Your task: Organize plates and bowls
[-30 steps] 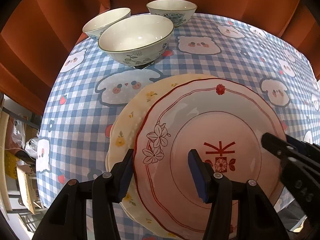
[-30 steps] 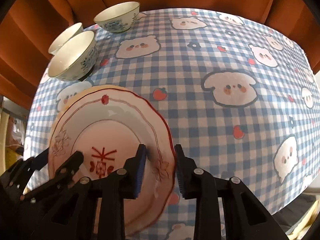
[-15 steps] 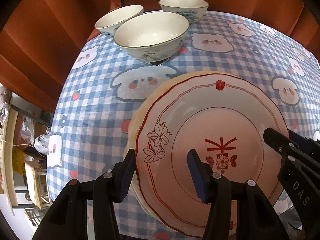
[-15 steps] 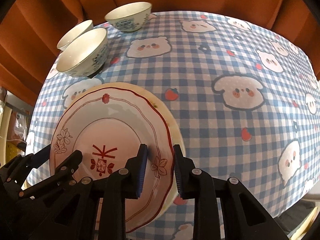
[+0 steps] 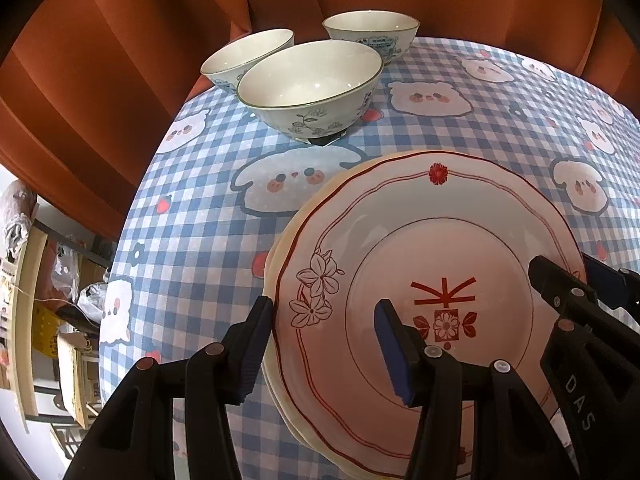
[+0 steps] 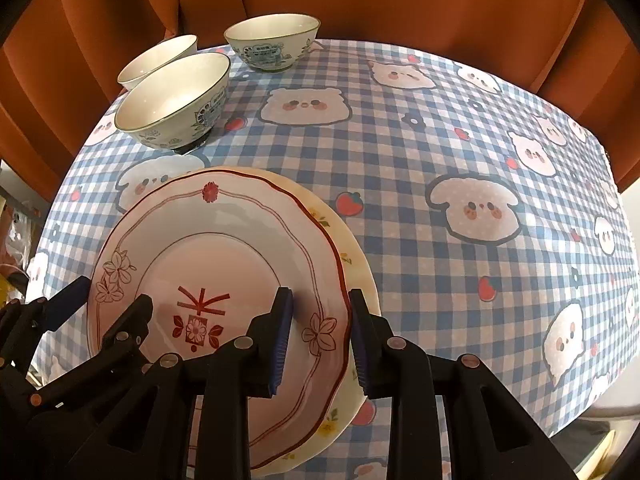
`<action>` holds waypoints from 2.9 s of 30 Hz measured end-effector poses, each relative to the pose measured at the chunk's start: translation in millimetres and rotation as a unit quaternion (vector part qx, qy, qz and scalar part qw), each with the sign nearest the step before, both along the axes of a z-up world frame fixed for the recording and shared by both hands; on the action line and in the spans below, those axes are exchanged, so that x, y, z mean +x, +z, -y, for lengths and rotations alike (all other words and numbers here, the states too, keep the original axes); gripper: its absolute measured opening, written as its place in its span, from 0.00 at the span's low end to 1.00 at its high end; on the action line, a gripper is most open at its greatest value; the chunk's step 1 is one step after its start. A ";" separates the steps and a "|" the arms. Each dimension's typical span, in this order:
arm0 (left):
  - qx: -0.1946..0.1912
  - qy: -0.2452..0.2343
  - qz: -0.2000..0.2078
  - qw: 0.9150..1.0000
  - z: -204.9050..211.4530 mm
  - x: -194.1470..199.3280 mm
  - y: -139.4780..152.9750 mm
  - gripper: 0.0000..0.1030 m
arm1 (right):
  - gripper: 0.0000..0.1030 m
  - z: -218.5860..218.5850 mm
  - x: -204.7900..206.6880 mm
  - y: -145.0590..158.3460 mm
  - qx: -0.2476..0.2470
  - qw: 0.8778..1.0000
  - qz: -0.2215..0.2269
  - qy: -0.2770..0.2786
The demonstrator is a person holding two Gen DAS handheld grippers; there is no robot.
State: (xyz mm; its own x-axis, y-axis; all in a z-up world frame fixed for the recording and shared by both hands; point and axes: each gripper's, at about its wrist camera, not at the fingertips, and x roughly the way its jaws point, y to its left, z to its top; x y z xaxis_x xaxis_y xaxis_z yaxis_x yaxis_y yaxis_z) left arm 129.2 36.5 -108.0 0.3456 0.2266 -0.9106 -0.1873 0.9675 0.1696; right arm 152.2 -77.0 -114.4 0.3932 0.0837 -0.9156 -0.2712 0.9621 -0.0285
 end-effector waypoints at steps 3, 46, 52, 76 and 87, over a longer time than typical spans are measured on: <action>-0.010 -0.007 0.006 1.000 -1.0 -0.5 0.4 0.56 | 0.31 -1.0 -3.3 -0.5 -0.006 1.000 0.000 -0.002; -0.061 0.053 0.104 0.991 -120.0 125.8 40.0 0.74 | 0.55 -90.9 128.0 45.3 0.039 0.998 0.036 0.024; -0.058 0.055 0.079 0.994 -123.8 143.8 18.4 0.62 | 0.52 -107.1 153.1 24.4 0.051 0.998 0.023 0.032; -0.074 0.048 0.049 0.995 -103.3 157.2 7.6 0.14 | 0.13 -109.1 166.2 4.4 0.079 0.996 -0.013 0.041; -0.070 0.009 0.087 0.994 -67.6 138.0 54.4 0.14 | 0.13 -73.6 139.5 49.1 0.079 0.996 0.028 0.018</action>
State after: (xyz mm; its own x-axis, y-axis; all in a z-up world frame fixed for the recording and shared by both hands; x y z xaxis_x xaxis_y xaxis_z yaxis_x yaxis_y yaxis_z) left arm 267.2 104.1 -53.5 0.4975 0.1094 -0.8605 -0.2195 0.9756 -0.0029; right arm 291.7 -3.4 -65.2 0.4365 0.2405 -0.8670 -0.3084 0.9452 0.1069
